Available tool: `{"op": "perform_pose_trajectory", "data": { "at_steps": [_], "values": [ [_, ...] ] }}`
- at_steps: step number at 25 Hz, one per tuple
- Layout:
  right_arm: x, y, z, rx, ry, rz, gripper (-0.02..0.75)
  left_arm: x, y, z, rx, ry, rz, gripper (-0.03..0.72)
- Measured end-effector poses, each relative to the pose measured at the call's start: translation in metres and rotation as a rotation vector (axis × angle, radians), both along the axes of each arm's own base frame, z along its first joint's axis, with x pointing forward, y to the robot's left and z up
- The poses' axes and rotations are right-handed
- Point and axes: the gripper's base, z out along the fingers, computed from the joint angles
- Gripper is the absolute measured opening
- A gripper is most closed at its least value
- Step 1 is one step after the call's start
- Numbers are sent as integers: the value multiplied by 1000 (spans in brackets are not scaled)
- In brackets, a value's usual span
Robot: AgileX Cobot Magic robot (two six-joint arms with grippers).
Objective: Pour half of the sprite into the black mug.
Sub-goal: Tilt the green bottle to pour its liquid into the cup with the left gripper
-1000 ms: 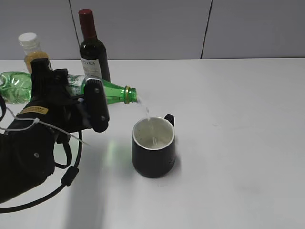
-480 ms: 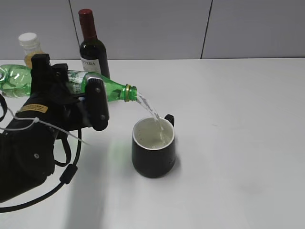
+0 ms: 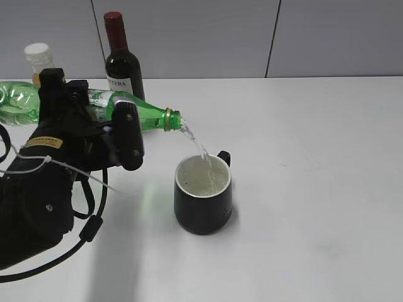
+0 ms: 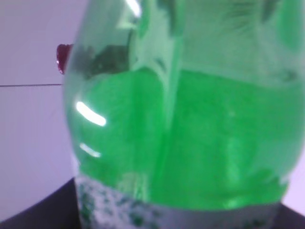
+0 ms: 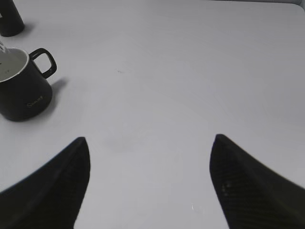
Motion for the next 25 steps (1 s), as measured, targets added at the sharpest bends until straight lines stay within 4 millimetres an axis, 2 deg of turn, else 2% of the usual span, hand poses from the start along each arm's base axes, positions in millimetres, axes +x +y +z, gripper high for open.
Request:
{"op": "perform_pose_trajectory", "data": {
  "at_steps": [25],
  "values": [
    [0,0,0,0,0,0,592,-2,2,2,19,-15,40,457]
  ]
}}
